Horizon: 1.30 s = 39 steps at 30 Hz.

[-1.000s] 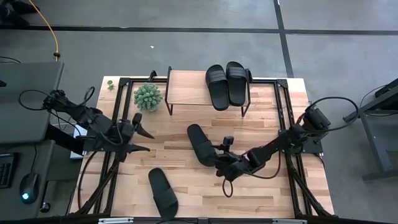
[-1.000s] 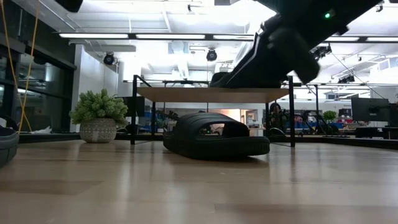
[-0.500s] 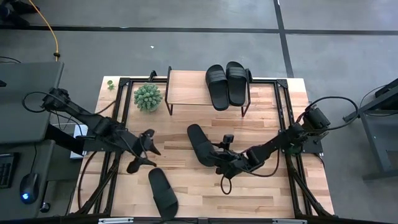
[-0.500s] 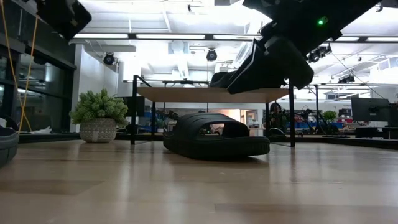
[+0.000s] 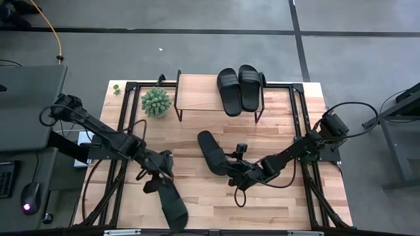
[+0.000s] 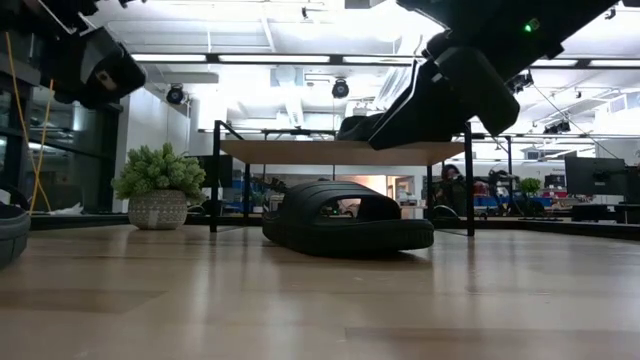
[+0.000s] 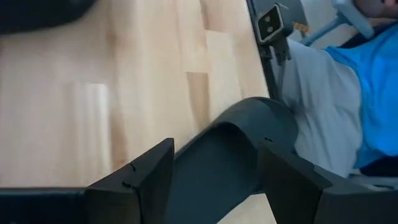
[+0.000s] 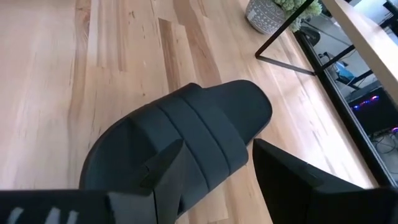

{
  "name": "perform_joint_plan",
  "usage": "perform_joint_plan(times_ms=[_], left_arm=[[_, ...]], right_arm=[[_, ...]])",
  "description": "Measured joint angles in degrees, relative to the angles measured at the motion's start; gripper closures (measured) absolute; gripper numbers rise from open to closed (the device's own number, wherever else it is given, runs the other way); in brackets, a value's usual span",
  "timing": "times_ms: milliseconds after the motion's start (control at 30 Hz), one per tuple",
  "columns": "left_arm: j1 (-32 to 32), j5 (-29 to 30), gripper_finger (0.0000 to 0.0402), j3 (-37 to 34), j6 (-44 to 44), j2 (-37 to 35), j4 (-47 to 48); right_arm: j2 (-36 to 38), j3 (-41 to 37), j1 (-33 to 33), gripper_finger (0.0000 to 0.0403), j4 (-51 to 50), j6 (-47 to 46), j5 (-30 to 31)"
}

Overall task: Pick and place slides into the shelf
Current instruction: Put the black slide on the shelf

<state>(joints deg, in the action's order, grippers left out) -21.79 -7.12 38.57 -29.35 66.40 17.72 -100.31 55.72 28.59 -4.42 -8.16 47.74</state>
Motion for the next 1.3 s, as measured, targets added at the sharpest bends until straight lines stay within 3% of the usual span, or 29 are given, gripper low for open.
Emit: perform_joint_plan(times_ms=[367,900,1300], left_arm=[[-3.14,-4.65,0.019,-0.02,-2.7,7.38,-5.9],[-10.97,4.91,0.019,-0.02,-10.6,8.99,-9.26],[-11.62,2.28,0.019,-0.02,-15.03,17.66,-15.86]], right_arm=[[0.0,0.0,0.05,0.0224,-0.12,-0.9,-0.78],[0.0,0.0,0.08,0.0224,3.52,-0.83,-3.28],[0.0,0.0,0.6,0.0224,8.45,-0.94,-6.81]])
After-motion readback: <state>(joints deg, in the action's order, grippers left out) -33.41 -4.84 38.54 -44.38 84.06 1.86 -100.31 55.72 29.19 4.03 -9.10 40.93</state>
